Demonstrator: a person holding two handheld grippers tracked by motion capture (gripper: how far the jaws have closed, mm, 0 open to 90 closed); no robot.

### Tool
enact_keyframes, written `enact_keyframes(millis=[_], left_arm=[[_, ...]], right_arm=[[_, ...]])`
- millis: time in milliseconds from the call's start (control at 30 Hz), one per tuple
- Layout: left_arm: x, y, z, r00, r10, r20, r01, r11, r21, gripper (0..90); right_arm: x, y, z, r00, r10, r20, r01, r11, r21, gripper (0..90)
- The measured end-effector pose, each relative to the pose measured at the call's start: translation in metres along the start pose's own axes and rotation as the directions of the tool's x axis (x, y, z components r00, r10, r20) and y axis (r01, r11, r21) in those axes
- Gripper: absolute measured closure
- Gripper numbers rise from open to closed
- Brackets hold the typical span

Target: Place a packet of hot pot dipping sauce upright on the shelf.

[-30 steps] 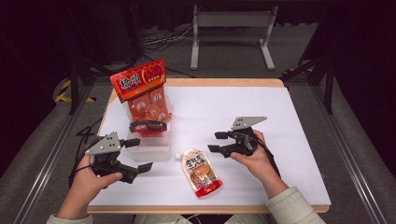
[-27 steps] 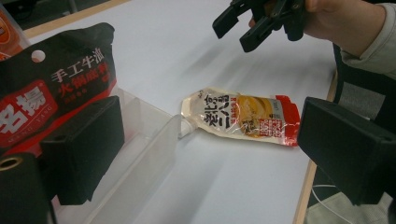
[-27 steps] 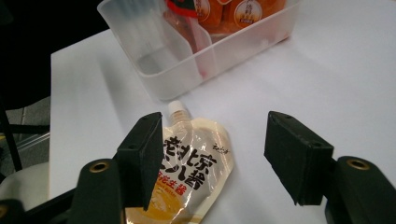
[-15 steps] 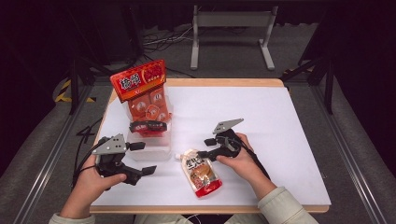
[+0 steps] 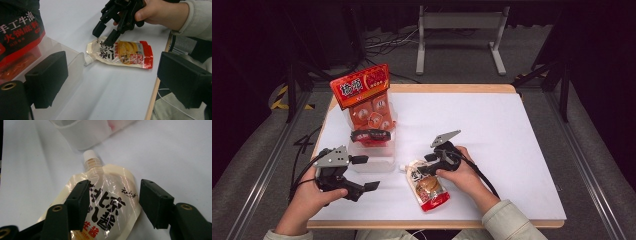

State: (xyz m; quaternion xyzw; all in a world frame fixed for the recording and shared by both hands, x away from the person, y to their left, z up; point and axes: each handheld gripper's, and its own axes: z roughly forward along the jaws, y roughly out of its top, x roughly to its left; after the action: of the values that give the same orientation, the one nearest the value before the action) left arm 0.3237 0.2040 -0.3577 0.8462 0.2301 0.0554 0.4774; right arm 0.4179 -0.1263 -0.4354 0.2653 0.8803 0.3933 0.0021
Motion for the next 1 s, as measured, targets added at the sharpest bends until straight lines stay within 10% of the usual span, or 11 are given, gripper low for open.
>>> enact_keyframes(millis=[433, 667, 1000], left_arm=[[-0.0008, -0.0012, 0.0015, 1.0, -0.006, 0.0, 0.006, 1.0, 0.007, 10.3], [-0.0008, -0.0005, 0.002, 1.0, 0.002, 0.009, -0.002, 1.0, 0.001, 10.1], [-0.0005, -0.0006, 0.0028, 1.0, 0.0, 0.01, 0.0, 1.0, 0.005, 10.0]], right_arm=[[-0.0006, -0.002, 0.0077, 1.0, 0.008, -0.002, -0.008, 1.0, 0.017, 39.5], [0.0058, -0.0019, 0.0075, 0.9945, -0.069, 0.079, 0.066, 0.997, 0.042, 57.3], [0.0064, -0.003, 0.0055, 0.9949, -0.073, 0.069, 0.069, 0.996, 0.064, 87.5]])
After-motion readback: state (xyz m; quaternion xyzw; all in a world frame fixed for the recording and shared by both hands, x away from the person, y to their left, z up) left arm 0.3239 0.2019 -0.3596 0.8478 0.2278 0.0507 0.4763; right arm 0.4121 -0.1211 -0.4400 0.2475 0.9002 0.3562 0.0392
